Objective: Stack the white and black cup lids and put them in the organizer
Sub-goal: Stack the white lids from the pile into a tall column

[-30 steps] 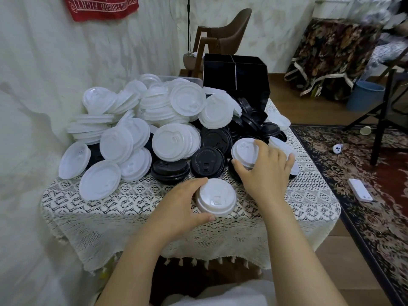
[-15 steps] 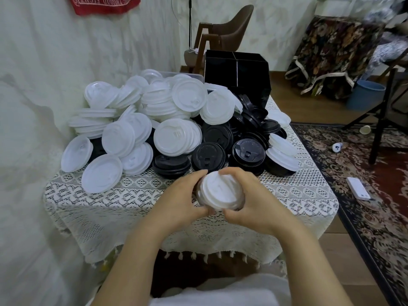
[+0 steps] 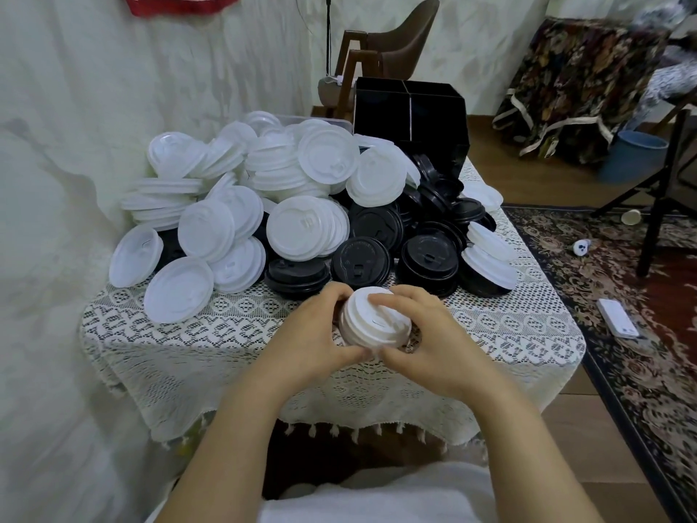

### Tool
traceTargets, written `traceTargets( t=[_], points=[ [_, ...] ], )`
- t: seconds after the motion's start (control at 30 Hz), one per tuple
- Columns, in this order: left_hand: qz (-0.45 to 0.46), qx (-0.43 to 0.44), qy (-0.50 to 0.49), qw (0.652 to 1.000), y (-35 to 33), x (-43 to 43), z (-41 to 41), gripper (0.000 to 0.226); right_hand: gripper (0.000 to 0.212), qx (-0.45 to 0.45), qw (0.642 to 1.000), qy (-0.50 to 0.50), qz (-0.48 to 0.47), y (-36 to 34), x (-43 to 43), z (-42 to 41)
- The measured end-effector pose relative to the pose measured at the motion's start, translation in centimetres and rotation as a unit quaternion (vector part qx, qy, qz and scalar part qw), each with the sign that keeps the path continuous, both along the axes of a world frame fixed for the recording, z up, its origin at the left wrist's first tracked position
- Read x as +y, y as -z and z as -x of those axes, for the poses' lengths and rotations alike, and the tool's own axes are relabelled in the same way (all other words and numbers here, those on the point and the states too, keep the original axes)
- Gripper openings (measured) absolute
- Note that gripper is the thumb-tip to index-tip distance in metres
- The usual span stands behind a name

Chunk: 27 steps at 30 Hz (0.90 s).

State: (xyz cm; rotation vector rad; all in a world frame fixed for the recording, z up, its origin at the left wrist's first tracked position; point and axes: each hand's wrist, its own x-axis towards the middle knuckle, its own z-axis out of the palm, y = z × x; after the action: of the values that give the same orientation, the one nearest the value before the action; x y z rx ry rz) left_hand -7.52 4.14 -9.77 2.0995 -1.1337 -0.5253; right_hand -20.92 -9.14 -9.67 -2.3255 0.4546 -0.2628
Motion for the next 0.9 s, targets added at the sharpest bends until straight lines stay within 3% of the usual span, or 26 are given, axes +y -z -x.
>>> traceTargets(
  t=[0.13,0.33,0.57,0.9],
  points=[
    [0.001,0.003,-0.001,1.0,0.0,0.0,0.0,0.067,0.053,-0.025,0.999,0.022,-0.023,0.0,0.3,-0.2],
    [-0.017,-0.006,0.003,1.0,0.1,0.0,-0.1,0.095,0.058,-0.102,0.993,0.046,-0.041,-0.5,-0.9,0.4],
    [-0.019,-0.007,0.007,1.0,0.1,0.0,-0.2,0.099,0.06,-0.012,1.0,0.0,-0.015,-0.2,-0.4,0.0],
    [-0.013,-0.02,0.018,1.0,-0.2,0.2,-0.1,0.094,0.061,0.017,1.0,-0.018,-0.004,0.0,-0.3,-0.3]
  ],
)
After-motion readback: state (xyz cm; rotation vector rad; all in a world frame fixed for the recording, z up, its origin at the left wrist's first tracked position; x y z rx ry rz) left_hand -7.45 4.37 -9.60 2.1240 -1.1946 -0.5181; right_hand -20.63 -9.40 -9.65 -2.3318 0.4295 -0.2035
